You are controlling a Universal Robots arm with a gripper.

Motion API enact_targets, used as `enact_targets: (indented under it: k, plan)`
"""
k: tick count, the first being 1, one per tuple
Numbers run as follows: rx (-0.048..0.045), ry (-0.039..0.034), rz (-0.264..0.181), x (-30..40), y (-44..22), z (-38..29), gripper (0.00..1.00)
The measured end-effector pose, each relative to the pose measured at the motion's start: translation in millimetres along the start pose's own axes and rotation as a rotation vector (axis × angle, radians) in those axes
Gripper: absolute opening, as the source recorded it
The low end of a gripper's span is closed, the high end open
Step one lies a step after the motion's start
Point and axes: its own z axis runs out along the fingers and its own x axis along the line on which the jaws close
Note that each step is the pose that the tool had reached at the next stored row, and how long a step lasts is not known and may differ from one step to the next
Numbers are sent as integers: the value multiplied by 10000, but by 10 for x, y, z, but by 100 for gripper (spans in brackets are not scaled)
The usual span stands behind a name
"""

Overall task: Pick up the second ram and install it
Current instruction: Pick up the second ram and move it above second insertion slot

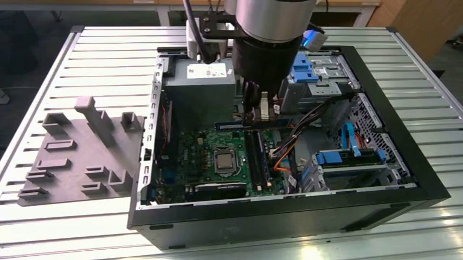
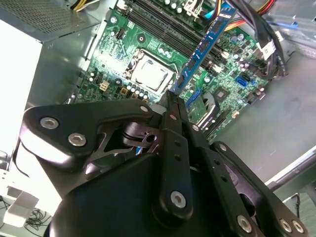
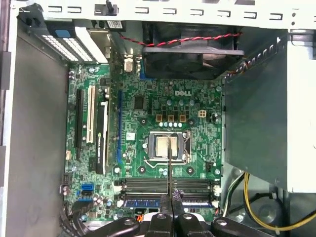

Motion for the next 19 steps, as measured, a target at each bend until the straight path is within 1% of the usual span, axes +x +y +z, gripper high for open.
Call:
enact_targets:
  k: [6,17,19]
  plan:
    - [-1,1,-1,-1,31,52,11]
    - [-1,2,0,-1,32,65,11]
    - [1,-3,0,0,34,78,11]
